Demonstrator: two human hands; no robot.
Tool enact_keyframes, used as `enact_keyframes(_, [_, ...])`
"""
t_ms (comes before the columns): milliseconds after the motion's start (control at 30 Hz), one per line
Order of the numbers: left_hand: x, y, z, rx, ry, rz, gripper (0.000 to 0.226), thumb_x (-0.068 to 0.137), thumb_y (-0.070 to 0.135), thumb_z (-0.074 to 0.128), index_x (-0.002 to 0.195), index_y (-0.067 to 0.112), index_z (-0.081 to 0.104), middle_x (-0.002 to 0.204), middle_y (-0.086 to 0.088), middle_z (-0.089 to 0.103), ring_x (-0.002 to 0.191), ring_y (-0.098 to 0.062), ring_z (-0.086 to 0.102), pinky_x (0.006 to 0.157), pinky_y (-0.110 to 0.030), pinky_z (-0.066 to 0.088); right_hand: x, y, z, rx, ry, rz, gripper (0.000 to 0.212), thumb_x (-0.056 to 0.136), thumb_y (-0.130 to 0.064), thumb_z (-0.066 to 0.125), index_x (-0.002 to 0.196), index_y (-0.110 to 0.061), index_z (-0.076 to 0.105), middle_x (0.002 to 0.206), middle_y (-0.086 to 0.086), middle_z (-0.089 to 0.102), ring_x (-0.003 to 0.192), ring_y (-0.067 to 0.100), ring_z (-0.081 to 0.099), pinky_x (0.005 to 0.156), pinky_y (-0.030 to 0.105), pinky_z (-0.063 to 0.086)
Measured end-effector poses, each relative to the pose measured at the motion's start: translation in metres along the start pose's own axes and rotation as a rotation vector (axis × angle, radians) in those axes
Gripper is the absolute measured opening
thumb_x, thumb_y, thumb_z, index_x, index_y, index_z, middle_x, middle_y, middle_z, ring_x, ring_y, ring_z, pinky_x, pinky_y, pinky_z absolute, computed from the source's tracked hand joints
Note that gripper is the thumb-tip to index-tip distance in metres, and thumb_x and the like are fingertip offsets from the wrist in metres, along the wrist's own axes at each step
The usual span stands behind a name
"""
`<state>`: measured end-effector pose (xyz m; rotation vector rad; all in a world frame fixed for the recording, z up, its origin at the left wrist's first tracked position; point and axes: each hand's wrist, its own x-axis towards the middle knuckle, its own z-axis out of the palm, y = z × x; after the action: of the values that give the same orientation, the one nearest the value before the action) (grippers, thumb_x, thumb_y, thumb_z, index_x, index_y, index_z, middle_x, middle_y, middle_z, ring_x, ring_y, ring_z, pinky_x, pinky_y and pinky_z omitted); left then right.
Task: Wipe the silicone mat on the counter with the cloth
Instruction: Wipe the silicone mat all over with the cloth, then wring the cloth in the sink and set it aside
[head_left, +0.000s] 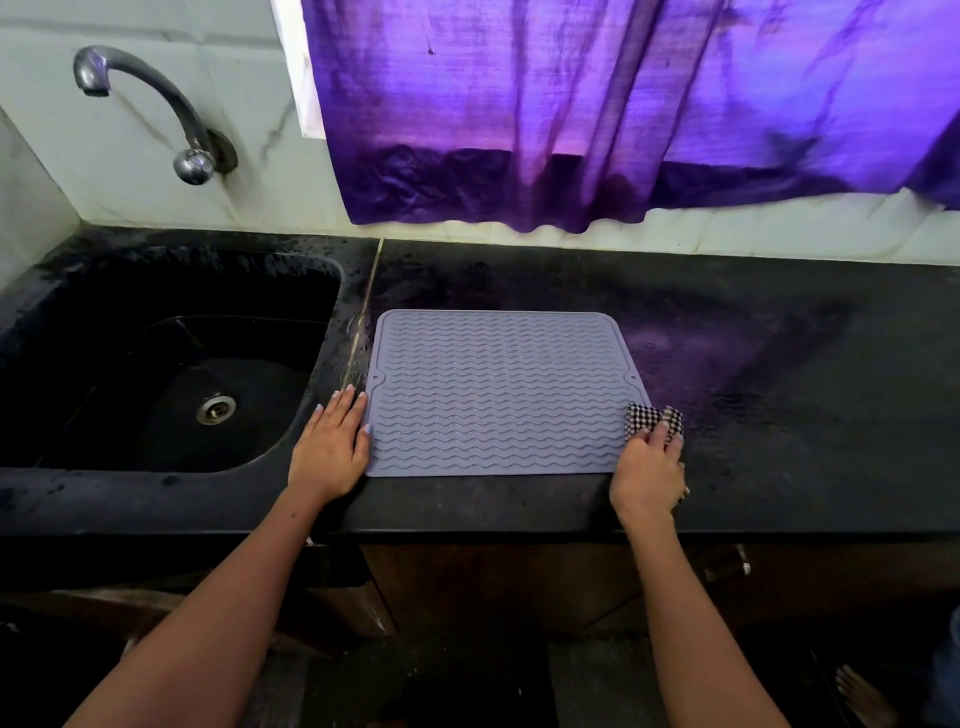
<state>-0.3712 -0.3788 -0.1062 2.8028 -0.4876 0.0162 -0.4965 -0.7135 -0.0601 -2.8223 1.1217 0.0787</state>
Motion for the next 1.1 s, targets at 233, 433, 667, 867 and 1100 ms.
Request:
enact_keyframes(233, [-0.001,0.002,0.0,-0.009,0.01,-0.008,0.068,0.09,0.043,0.013,0.149,0.011,0.023,0.158,-0.006,0.018,0.148,-0.018,0.011,0.122,-0.035,0.006,-0.003,-0.023,-0.024,0.112,0.023,0.054,0.031,0.092,0.0,0.045,0.121,0.001,0.056,0.151,0.014,0.028,0.131,0.035,0.036,0.097,0.048,0.044])
enact_keyframes(433, [-0.002,0.003,-0.002,0.015,0.002,-0.018,0.067,0.091,0.044,0.011,0.149,0.013,0.021,0.159,-0.004,0.017,0.148,-0.016,0.009,0.122,-0.033,0.004,-0.023,-0.054,0.0,0.014,-0.019,-0.077,0.045,0.096,0.0,0.038,0.141,-0.001,0.037,0.156,0.016,0.017,0.143,0.032,0.018,0.109,0.044,0.035])
enact_keyframes(667, [-0.002,0.006,-0.005,-0.011,-0.02,-0.037,0.059,0.097,0.041,0.017,0.15,0.013,0.021,0.159,-0.005,0.015,0.148,-0.017,0.009,0.122,-0.034,0.004,-0.02,-0.055,-0.014,0.01,-0.057,-0.102,0.038,0.092,-0.003,0.046,0.13,-0.002,0.05,0.146,0.02,0.034,0.133,0.035,0.035,0.099,0.042,0.043])
enact_keyframes(867, [0.002,0.029,-0.019,-0.168,-0.053,-0.179,0.049,0.101,0.03,0.034,0.143,0.006,0.036,0.156,-0.016,0.022,0.146,-0.027,0.016,0.119,-0.042,0.008,-0.006,-0.06,-0.048,0.884,-0.04,0.037,0.043,0.089,-0.002,0.047,0.13,-0.012,0.056,0.127,0.014,0.06,0.112,0.03,0.056,0.093,0.033,0.044])
enact_keyframes(1100, [-0.002,0.06,-0.054,-0.791,0.079,-0.381,0.037,0.096,0.037,0.047,0.104,0.009,0.069,0.104,-0.007,0.069,0.102,-0.021,0.06,0.083,-0.027,0.042,-0.011,-0.14,-0.065,1.838,-0.55,0.061,0.047,0.091,0.013,0.038,0.134,-0.003,0.049,0.127,0.021,0.057,0.108,0.03,0.058,0.091,0.037,0.048])
